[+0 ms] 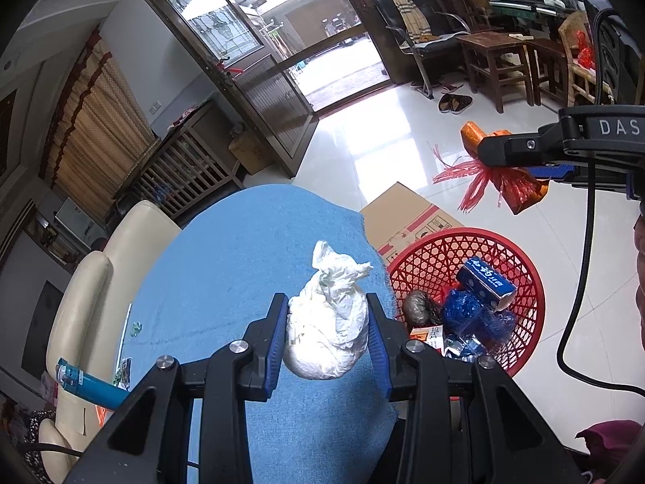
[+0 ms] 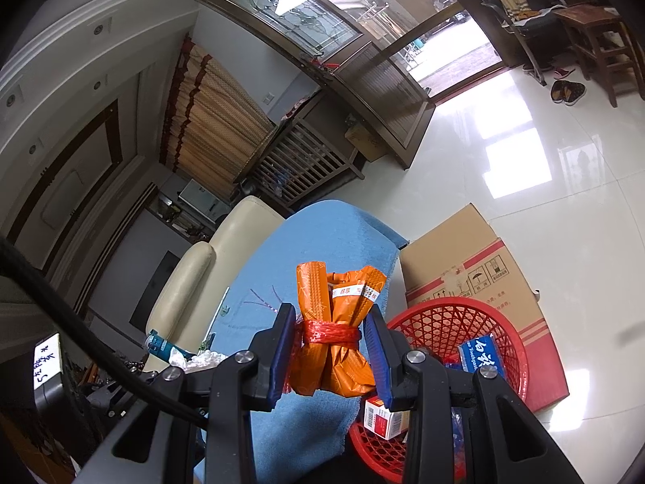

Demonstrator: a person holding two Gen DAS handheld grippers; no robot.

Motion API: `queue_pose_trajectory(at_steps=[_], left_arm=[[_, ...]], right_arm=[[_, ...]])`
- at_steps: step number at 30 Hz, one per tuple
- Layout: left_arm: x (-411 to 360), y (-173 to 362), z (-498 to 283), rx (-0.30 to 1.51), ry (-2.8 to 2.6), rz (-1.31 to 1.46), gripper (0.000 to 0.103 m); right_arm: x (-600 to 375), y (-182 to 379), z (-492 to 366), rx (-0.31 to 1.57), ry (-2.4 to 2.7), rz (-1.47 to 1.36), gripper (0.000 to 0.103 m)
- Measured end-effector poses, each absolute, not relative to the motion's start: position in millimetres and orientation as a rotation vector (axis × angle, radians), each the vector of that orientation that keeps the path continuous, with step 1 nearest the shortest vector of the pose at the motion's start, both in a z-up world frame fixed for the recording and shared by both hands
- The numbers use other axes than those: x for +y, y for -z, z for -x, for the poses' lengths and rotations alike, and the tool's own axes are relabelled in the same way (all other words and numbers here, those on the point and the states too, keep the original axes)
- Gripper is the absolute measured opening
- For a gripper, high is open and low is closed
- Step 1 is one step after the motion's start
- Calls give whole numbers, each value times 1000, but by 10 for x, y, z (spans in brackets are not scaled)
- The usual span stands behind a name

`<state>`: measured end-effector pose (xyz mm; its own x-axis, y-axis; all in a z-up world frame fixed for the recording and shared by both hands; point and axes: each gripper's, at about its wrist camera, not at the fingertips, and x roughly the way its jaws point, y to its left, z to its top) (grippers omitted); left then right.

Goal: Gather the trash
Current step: 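Carry the orange bag and white tissue over the red wastebasket with both tools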

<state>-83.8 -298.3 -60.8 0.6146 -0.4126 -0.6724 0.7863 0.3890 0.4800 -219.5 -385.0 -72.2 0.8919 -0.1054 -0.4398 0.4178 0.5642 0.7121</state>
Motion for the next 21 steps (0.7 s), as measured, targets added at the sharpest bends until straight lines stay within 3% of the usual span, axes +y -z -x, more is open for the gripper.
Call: queue_pose_trajectory(at_steps=[21], left_arm=[[-3133, 779, 798, 511, 797, -912, 40]], right_arm=[[-3934, 849, 2203, 383, 324, -965, 38]])
